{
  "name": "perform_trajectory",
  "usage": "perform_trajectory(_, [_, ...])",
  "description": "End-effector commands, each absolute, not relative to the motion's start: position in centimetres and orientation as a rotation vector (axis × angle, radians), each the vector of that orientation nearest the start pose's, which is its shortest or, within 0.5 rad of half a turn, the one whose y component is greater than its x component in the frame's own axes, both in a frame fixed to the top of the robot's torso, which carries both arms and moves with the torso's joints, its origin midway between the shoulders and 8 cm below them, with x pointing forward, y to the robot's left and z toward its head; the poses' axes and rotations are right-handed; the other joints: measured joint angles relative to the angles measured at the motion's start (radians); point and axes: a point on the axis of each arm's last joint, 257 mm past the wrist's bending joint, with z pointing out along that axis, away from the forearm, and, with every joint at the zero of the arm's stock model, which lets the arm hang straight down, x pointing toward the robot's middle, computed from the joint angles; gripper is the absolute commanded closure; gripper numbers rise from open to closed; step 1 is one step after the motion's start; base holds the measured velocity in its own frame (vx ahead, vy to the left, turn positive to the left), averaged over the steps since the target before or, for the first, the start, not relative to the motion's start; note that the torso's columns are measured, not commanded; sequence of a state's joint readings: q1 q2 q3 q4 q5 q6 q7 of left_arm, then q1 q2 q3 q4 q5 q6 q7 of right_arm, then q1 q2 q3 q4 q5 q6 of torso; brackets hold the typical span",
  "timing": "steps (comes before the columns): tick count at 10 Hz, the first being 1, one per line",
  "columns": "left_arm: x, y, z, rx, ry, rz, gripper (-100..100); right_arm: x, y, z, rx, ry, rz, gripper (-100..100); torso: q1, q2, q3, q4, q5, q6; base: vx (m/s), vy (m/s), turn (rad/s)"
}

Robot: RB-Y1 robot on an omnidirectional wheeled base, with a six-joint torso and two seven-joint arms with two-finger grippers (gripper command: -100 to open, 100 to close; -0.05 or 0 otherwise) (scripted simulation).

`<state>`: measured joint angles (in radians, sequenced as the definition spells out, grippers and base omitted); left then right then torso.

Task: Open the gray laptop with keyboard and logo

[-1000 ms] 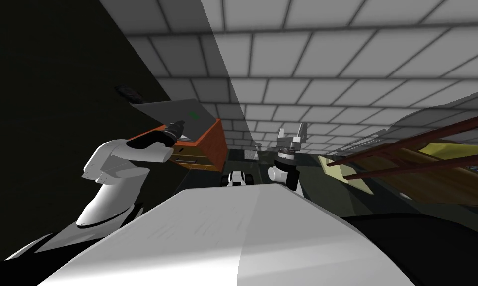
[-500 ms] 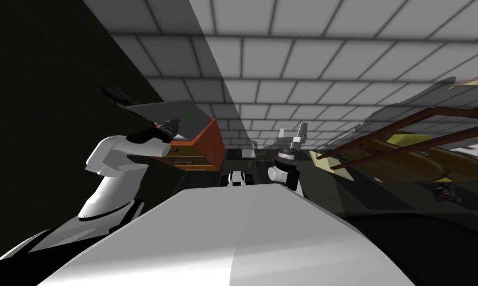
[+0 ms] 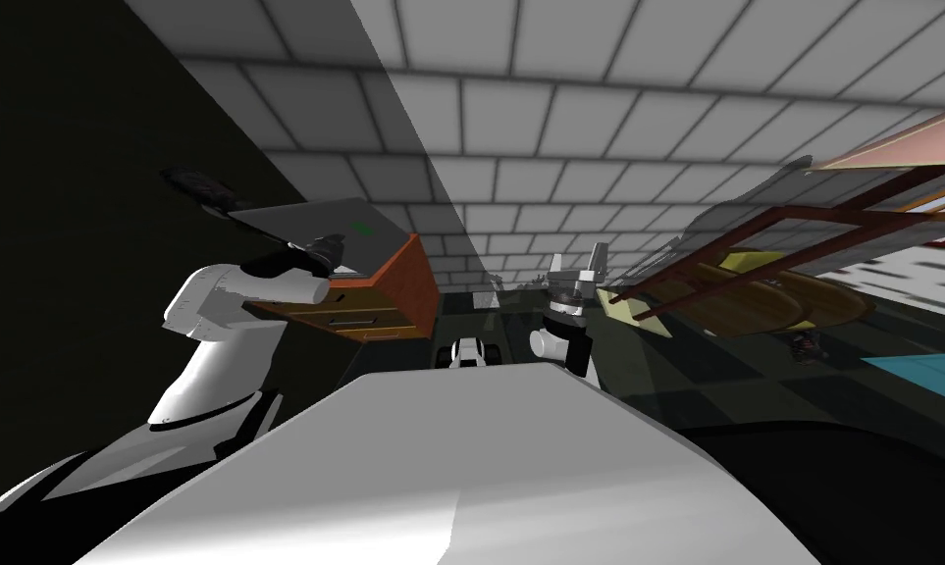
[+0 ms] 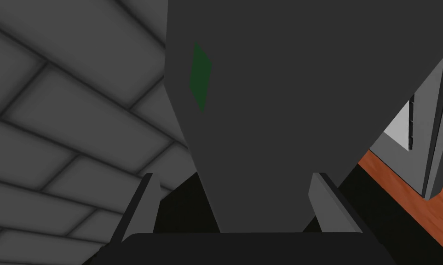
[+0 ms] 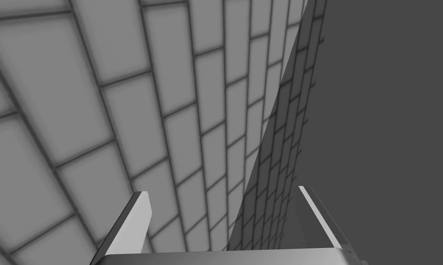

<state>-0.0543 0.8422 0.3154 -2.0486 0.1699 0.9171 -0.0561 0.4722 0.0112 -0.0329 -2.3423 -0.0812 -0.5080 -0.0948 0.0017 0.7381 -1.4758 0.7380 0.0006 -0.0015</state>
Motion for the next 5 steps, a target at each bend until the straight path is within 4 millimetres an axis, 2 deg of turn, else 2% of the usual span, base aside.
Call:
perform_trajectory(1, [49.9,49.9,-0.1,-1.001,1.387,-0.344,100,32.6,-29.4,6.2,0.661,0.459,1.441,0,0.001,-0.002,-0.001,0.0,0.0,0.001,0.049,0.034,0.214])
perform_trajectory(2, [49.5,48.8,-0.9,-1.0,1.407,-0.346,100,32.6,-29.4,6.2,0.661,0.459,1.441,0,0.002,-0.005,-0.003,-0.001,0.0,0.001,0.115,0.073,0.208])
perform_trajectory(3, [49.5,48.0,-0.2,-0.98,1.403,-0.36,100,32.6,-29.4,6.2,0.661,0.459,1.441,0,0.002,-0.007,-0.004,-0.002,0.001,0.001,0.116,0.049,0.131])
perform_trajectory(4, [49.0,46.8,-0.9,-0.978,1.423,-0.365,100,32.6,-29.4,6.2,0.661,0.459,1.441,0,-0.001,-0.004,-0.003,-0.001,0.0,0.002,0.117,0.021,0.182])
perform_trajectory(5, [48.9,46.2,-0.3,-0.96,1.419,-0.377,100,32.6,-29.4,6.2,0.661,0.459,1.441,0,-0.003,-0.001,-0.001,0.0,-0.001,0.001,0.076,0.011,0.09])
